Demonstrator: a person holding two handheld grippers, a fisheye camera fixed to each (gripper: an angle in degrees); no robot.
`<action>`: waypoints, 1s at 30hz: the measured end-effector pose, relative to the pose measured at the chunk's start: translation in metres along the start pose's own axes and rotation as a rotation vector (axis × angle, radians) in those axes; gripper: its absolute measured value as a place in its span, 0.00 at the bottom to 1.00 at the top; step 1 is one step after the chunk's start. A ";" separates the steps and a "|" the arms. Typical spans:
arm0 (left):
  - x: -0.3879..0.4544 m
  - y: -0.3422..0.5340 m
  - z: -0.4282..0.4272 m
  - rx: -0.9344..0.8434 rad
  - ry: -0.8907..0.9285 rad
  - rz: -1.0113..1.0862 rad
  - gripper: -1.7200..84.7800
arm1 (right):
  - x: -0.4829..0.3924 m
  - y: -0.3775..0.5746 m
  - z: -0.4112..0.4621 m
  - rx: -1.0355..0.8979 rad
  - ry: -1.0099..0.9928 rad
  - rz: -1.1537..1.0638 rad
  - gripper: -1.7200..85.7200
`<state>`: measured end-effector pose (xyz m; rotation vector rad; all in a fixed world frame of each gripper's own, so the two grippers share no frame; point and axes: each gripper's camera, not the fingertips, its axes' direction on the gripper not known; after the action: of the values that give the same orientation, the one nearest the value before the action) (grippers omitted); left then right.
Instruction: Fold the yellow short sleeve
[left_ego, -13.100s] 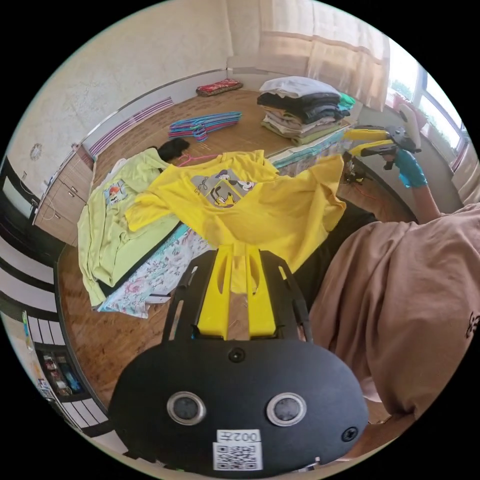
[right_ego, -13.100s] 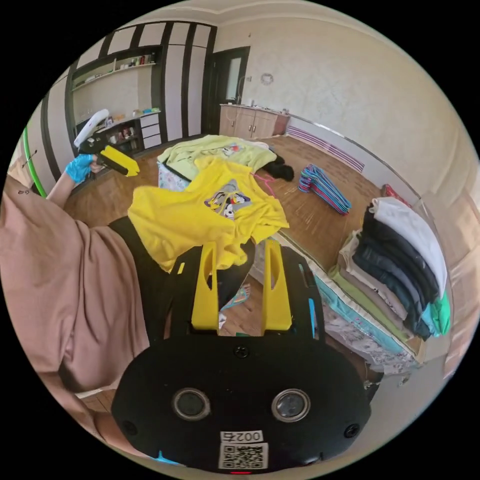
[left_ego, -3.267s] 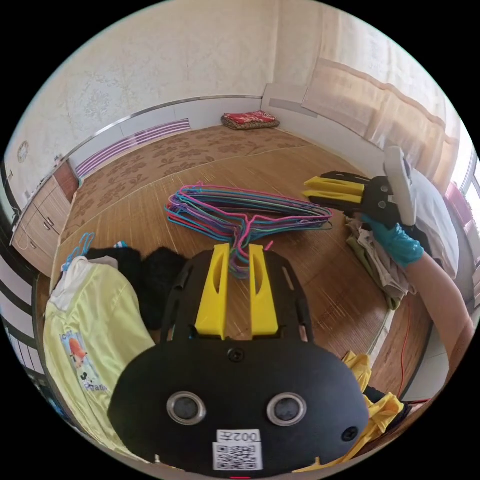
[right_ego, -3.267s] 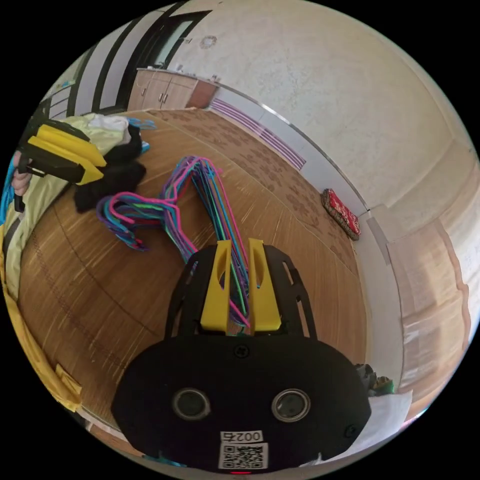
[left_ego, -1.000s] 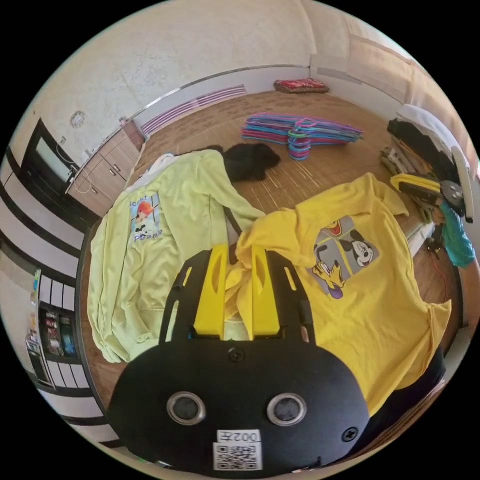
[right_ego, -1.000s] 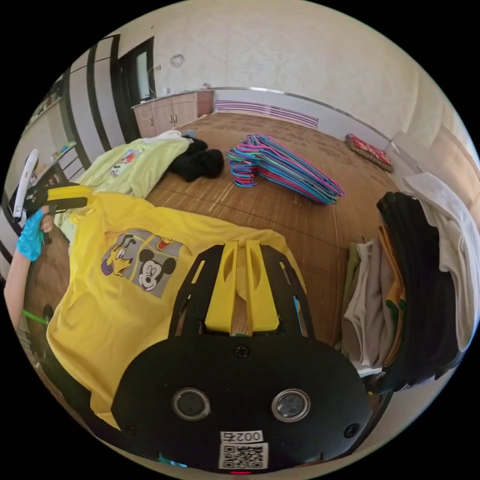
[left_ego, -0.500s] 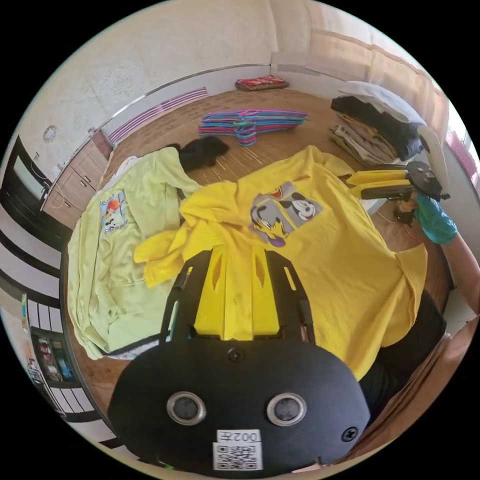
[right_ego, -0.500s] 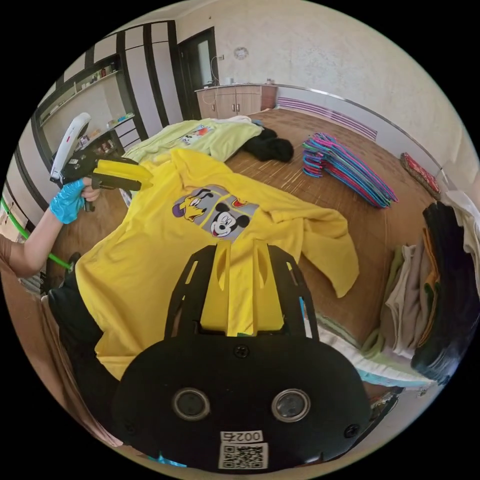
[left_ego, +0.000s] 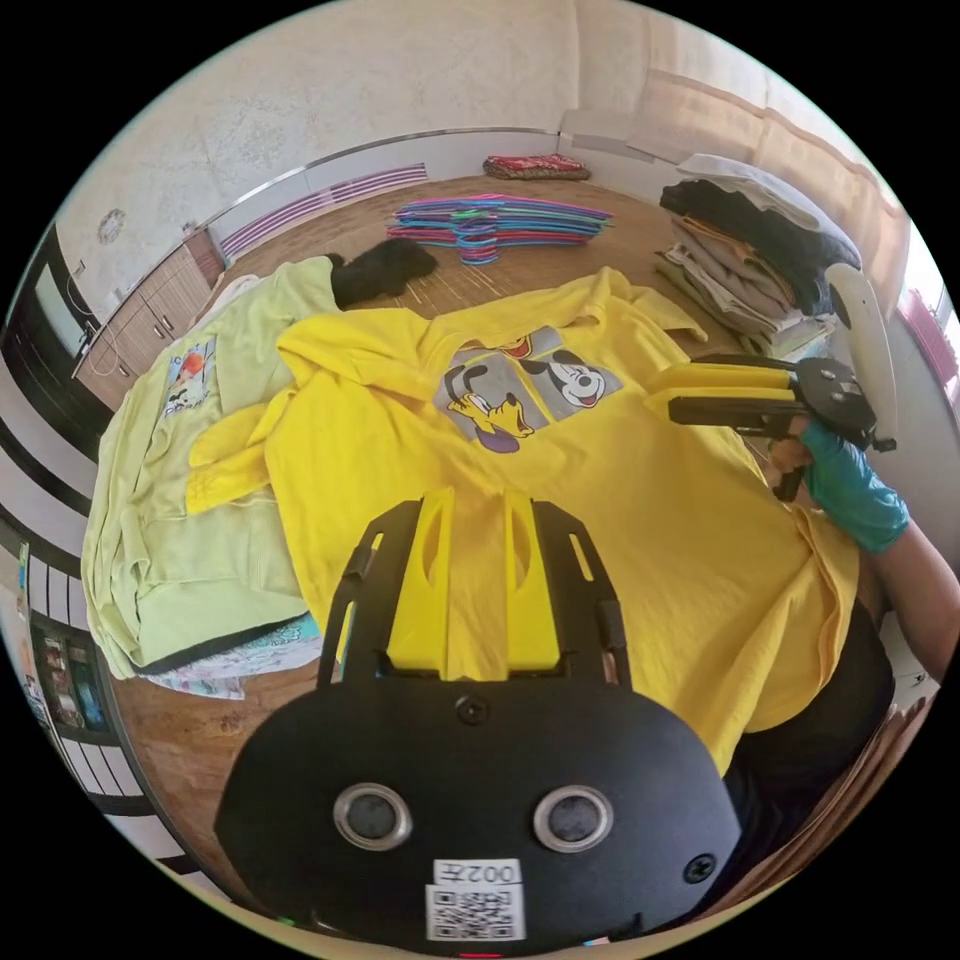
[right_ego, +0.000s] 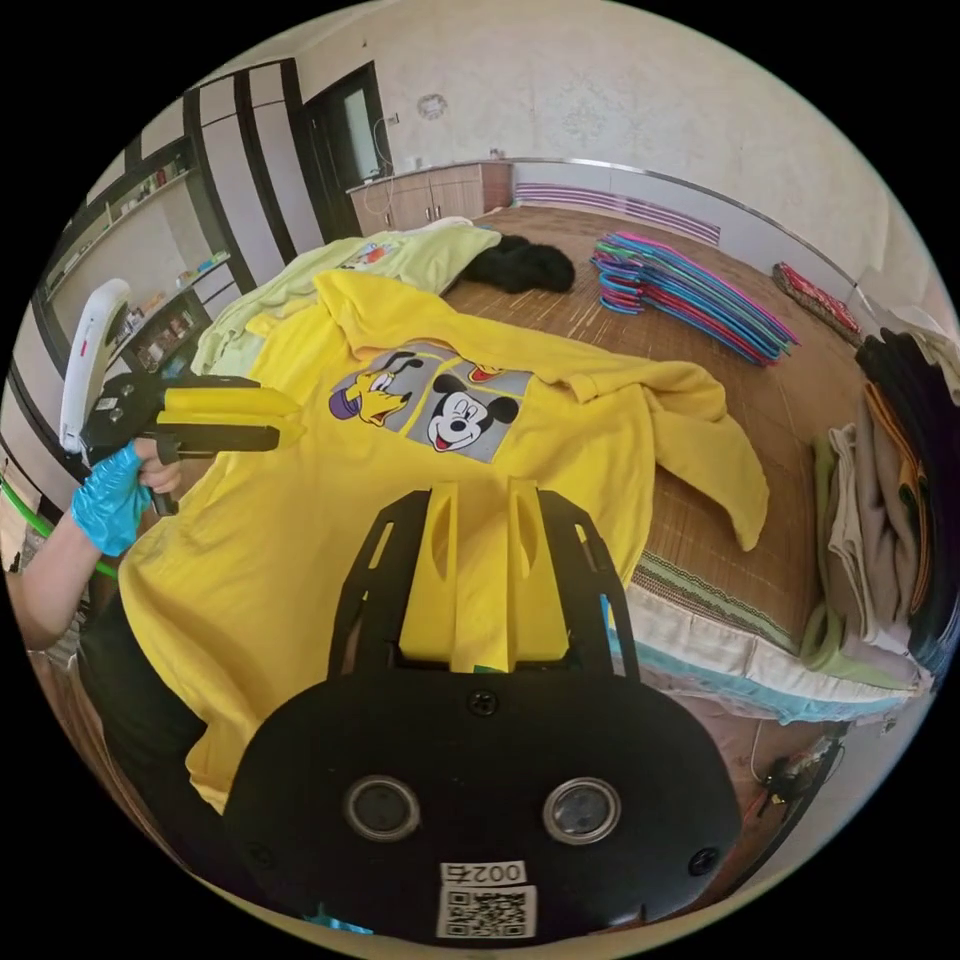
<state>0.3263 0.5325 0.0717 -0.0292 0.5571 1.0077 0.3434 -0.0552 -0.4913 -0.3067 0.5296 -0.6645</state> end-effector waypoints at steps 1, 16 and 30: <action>0.000 -0.001 0.001 -0.003 0.000 -0.002 0.07 | -0.003 -0.001 0.003 -0.015 0.014 -0.012 0.11; -0.003 -0.023 -0.050 0.019 0.006 0.003 0.07 | -0.018 -0.008 -0.018 -0.014 0.029 -0.094 0.11; 0.019 0.000 -0.199 0.116 -0.027 0.023 0.06 | -0.114 0.008 -0.133 -0.007 -0.442 -0.571 0.11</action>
<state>0.2486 0.4928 -0.1079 0.0941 0.5916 0.9952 0.1980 0.0117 -0.5627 -0.6043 0.0101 -1.1098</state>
